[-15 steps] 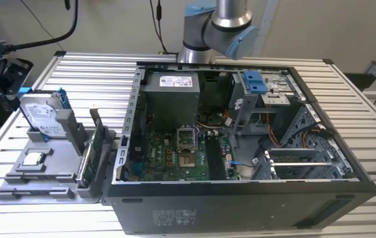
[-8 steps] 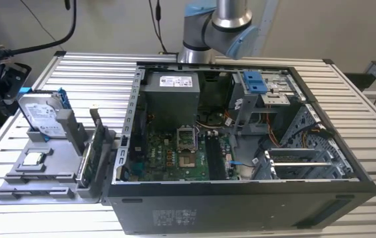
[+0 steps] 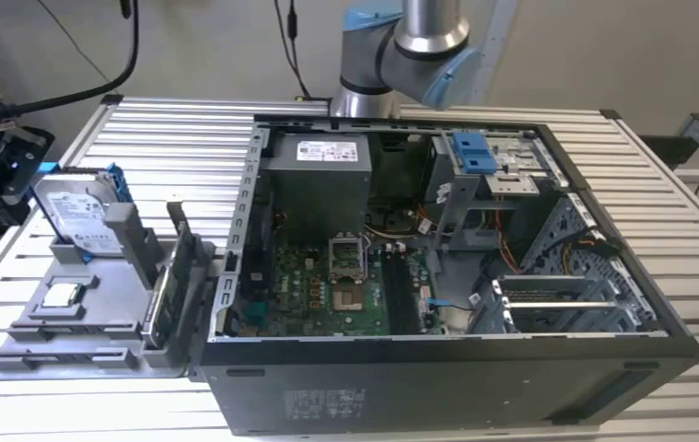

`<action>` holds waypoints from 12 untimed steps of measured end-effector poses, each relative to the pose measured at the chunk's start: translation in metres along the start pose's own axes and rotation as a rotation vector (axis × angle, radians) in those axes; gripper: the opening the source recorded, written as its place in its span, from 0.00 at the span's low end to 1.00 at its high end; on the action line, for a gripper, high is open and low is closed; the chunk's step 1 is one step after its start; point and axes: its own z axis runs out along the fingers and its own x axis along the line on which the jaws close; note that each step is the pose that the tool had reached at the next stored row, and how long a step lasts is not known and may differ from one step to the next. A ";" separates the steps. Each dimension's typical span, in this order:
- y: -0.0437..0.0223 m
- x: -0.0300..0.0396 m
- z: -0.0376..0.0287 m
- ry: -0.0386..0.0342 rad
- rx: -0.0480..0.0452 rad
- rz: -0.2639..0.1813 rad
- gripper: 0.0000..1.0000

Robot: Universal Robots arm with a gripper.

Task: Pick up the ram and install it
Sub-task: 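Reach for the ram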

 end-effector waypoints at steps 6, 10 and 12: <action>-0.0088 -0.0030 0.0004 0.0009 0.0002 -0.005 0.11; -0.0155 -0.0048 0.0005 0.0013 0.0003 -0.008 0.11; -0.0193 -0.0054 0.0005 0.0013 0.0003 -0.009 0.11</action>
